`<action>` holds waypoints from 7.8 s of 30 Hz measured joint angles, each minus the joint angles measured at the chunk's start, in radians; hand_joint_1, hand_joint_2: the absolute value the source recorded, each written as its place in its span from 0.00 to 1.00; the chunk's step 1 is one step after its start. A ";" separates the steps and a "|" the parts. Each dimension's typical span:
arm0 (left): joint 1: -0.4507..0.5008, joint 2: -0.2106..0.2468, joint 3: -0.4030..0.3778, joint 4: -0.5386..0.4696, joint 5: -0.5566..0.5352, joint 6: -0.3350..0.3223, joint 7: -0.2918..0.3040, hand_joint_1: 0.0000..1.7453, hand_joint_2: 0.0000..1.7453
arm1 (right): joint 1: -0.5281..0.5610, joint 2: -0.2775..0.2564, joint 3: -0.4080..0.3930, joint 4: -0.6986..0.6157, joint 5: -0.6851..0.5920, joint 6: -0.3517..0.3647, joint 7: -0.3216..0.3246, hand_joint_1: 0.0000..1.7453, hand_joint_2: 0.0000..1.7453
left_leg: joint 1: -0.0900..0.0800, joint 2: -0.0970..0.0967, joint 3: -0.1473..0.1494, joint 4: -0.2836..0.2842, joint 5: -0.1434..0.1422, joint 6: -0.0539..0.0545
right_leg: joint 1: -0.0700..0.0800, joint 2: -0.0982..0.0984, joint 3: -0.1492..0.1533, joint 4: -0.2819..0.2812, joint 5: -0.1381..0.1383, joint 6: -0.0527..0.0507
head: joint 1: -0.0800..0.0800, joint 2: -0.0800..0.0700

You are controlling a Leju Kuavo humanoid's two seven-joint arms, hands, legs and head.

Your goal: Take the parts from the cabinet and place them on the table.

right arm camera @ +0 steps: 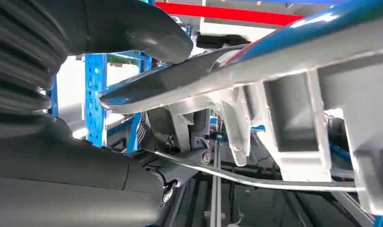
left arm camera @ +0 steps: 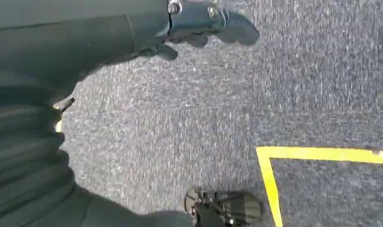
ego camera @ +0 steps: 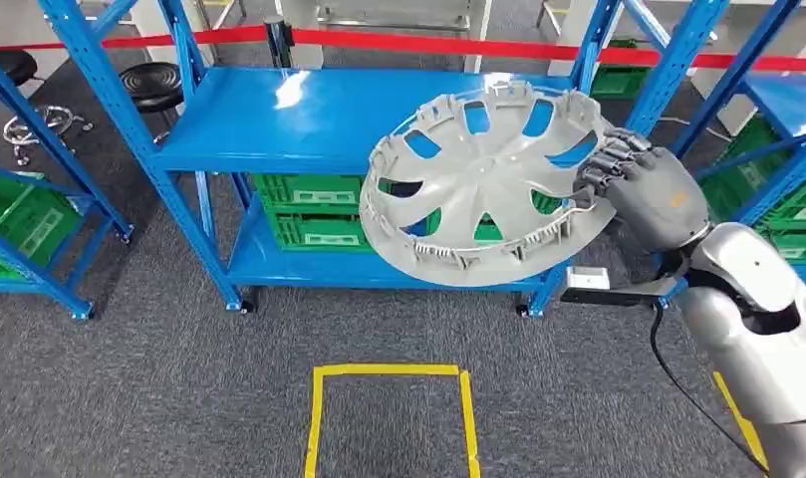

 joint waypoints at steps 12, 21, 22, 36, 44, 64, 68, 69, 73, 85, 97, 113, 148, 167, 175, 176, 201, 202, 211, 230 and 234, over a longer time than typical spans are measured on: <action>0.001 0.000 0.000 0.000 0.000 -0.006 0.000 0.00 1.00 | -0.020 0.022 0.013 0.016 0.010 0.000 0.003 1.00 1.00 | -0.011 -0.001 -0.056 0.016 0.044 -0.037 | 0.014 0.001 0.128 -0.159 0.060 -0.045 | 0.000 0.000; 0.002 0.003 0.000 0.000 0.004 -0.013 -0.013 0.00 1.00 | 0.005 0.027 0.013 0.017 0.003 -0.002 0.004 1.00 1.00 | 0.008 -0.001 -0.024 0.122 -0.063 -0.065 | 0.008 -0.003 0.057 -0.154 0.113 -0.048 | -0.003 0.000; 0.001 0.004 0.000 0.000 0.004 -0.013 -0.023 0.00 1.00 | 0.005 0.027 0.012 0.017 0.000 -0.002 0.004 1.00 1.00 | 0.008 -0.001 0.033 0.035 -0.047 -0.063 | 0.007 -0.003 0.053 -0.149 0.116 -0.043 | -0.003 0.000; 0.006 0.008 0.000 -0.001 0.005 -0.041 -0.054 0.00 1.00 | 0.027 0.034 0.008 0.016 -0.015 -0.001 0.002 1.00 1.00 | 0.000 -0.054 -0.009 0.009 -0.001 -0.007 | 0.003 0.008 0.030 -0.001 0.041 -0.003 | 0.002 0.000; 0.009 0.008 0.000 -0.002 0.005 -0.034 -0.057 0.00 1.00 | 0.038 0.035 -0.007 0.011 -0.013 -0.002 0.003 1.00 1.00 | -0.004 -0.045 -0.046 0.035 -0.007 -0.050 | 0.000 0.011 0.112 -0.162 0.074 -0.044 | -0.003 0.000; 0.015 0.008 -0.003 -0.004 0.003 0.006 -0.137 0.00 1.00 | 0.054 0.075 -0.020 0.008 0.013 -0.008 -0.002 1.00 1.00 | 0.003 -0.049 -0.038 0.010 0.021 -0.007 | 0.005 0.001 -0.028 0.159 -0.079 -0.006 | 0.003 0.000; 0.016 0.006 -0.003 -0.005 0.004 0.019 -0.166 0.00 1.00 | 0.063 0.082 -0.020 0.008 0.020 -0.009 -0.003 1.00 1.00 | 0.004 -0.105 -0.039 0.019 0.025 -0.014 | 0.003 0.047 0.105 -0.110 0.060 -0.020 | 0.003 0.000; 0.016 0.006 -0.003 -0.004 0.004 0.019 -0.169 0.00 1.00 | 0.063 0.084 -0.020 0.008 0.020 -0.010 -0.003 1.00 1.00 | 0.000 -0.116 -0.049 0.021 0.026 -0.022 | 0.001 0.096 0.118 -0.140 0.038 -0.020 | 0.003 0.000; 0.022 0.006 -0.003 -0.005 0.005 0.020 -0.171 0.00 1.00 | 0.067 0.090 -0.020 0.007 0.021 -0.015 -0.003 1.00 1.00 | 0.004 -0.166 -0.068 0.011 0.044 -0.053 | 0.001 0.049 0.119 -0.147 0.051 -0.037 | 0.002 0.000; 0.018 0.006 -0.002 -0.005 0.056 0.009 -0.267 0.00 1.00 | 0.095 0.099 -0.033 -0.005 0.011 -0.028 -0.019 1.00 1.00 | -0.013 0.088 -0.033 0.012 0.013 -0.037 | 0.019 -0.110 0.127 -0.147 0.042 -0.041 | -0.006 0.000; 0.057 0.008 -0.002 -0.002 -0.003 0.140 -0.076 0.00 1.00 | 0.260 0.087 -0.081 -0.054 -0.064 -0.102 -0.047 1.00 1.00 | -0.001 -0.076 -0.036 0.007 0.028 -0.007 | 0.006 0.008 0.044 0.025 -0.009 -0.012 | -0.003 0.000; 0.049 0.002 -0.031 0.000 -0.050 0.181 -0.167 0.00 1.00 | 0.494 0.082 -0.142 -0.196 -0.060 -0.129 -0.002 1.00 1.00 | 0.005 0.022 -0.066 0.119 -0.024 -0.065 | 0.010 -0.082 0.128 -0.148 0.045 -0.059 | -0.010 0.000; 0.045 -0.011 -0.013 0.002 0.028 0.204 -0.159 0.00 1.00 | 0.105 0.138 0.082 0.012 -0.004 -0.103 -0.021 1.00 1.00 | -0.008 0.037 -0.030 0.009 0.015 -0.040 | 0.016 -0.126 0.125 -0.151 0.053 -0.035 | -0.006 0.000; 0.068 -0.008 -0.012 0.002 0.003 0.189 -0.093 0.00 1.00 | 0.348 0.118 0.027 -0.100 0.059 -0.144 0.026 1.00 1.00 | 0.005 -0.050 -0.080 0.080 -0.027 -0.068 | -0.004 0.016 0.110 -0.144 0.059 -0.051 | -0.010 0.000; 0.058 -0.007 -0.012 0.002 0.000 0.188 -0.137 0.00 1.00 | 0.361 0.128 0.018 -0.107 0.076 -0.140 0.018 1.00 1.00 | 0.004 0.057 -0.026 0.051 -0.008 -0.059 | 0.007 -0.088 0.118 -0.143 0.052 -0.049 | -0.010 0.000; 0.054 -0.008 -0.012 0.002 0.000 0.188 -0.140 0.00 1.00 | 0.361 0.131 0.018 -0.107 0.078 -0.140 0.018 1.00 1.00 | -0.004 0.100 -0.014 0.020 -0.016 -0.049 | 0.015 -0.098 0.119 -0.139 0.047 -0.042 | -0.009 0.000; 0.061 -0.012 -0.012 0.003 0.007 0.188 -0.114 0.00 1.00 | 0.291 0.148 0.017 -0.099 0.104 -0.112 0.004 1.00 1.00 | 0.010 -0.005 -0.178 0.309 -0.134 -0.080 | 0.003 -0.026 0.115 -0.153 0.059 -0.055 | -0.008 0.000; 0.062 -0.012 -0.012 0.003 0.010 0.186 -0.122 0.00 1.00 | 0.284 0.148 0.017 -0.097 0.103 -0.102 -0.001 1.00 1.00 | 0.011 -0.005 -0.178 0.310 -0.122 -0.082 | 0.003 -0.039 0.115 -0.152 0.058 -0.055 | -0.008 0.000; 0.061 -0.011 -0.012 0.002 0.012 0.184 -0.130 0.00 1.00 | 0.221 0.141 0.017 -0.090 0.097 -0.092 -0.003 1.00 1.00 | 0.008 0.024 -0.026 0.013 0.012 -0.025 | 0.009 -0.120 0.133 -0.149 0.042 -0.009 | -0.006 0.000; 0.058 -0.012 -0.012 0.003 0.001 0.177 -0.129 0.00 1.00 | 0.170 0.109 0.013 -0.127 0.097 -0.062 0.005 1.00 1.00 | 0.012 -0.012 -0.154 0.219 -0.081 -0.074 | -0.004 -0.008 0.114 -0.144 0.053 -0.043 | -0.010 0.000; 0.060 -0.012 -0.012 0.003 0.002 0.177 -0.127 0.00 1.00 | 0.146 0.080 0.011 -0.126 0.077 -0.029 -0.001 1.00 1.00 | 0.011 0.000 -0.159 0.246 -0.051 -0.069 | 0.001 -0.063 0.117 -0.143 0.051 -0.045 | -0.010 0.000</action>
